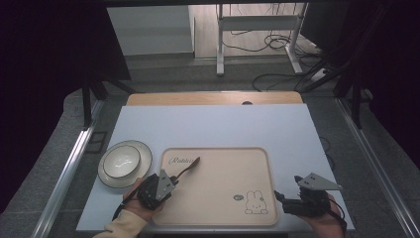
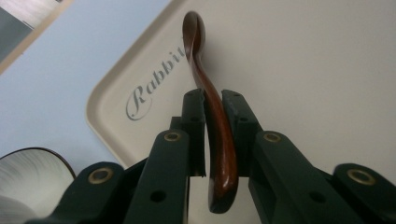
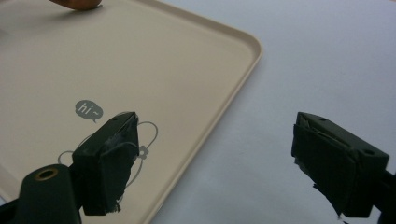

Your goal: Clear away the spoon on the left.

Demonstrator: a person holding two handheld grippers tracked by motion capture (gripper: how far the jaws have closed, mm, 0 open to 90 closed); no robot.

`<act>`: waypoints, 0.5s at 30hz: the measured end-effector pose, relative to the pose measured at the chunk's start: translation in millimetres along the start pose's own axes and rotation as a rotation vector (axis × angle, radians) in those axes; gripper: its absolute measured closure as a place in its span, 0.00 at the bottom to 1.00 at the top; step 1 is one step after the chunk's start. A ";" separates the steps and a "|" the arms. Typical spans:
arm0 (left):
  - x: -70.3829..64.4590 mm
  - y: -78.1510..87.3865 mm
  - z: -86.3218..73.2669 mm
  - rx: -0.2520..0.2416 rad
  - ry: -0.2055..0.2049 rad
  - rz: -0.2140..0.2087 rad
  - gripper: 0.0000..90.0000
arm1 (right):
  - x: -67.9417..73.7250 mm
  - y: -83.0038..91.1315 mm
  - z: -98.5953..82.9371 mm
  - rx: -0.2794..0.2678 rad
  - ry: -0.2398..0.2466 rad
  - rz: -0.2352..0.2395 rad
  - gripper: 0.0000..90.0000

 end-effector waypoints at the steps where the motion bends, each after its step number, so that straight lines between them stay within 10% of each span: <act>1: -1.4 -1.3 -0.4 0.006 -0.003 -0.007 0.89 | 0.0 -0.1 -0.1 0.001 0.000 0.000 0.17; 15: -14.9 -11.7 -0.5 0.049 -0.050 -0.081 0.84 | 0.9 -1.0 -0.8 0.008 0.007 0.002 0.17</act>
Point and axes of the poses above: each handheld gripper's, and its own axes: y roughly backward along the jaws, z roughly out of its top, x roughly to its left, the point moved 5 cm from there along -y, roughly forward along the jaws, and after that the axes turned 12 degrees about -y, right-handed, at the moved point
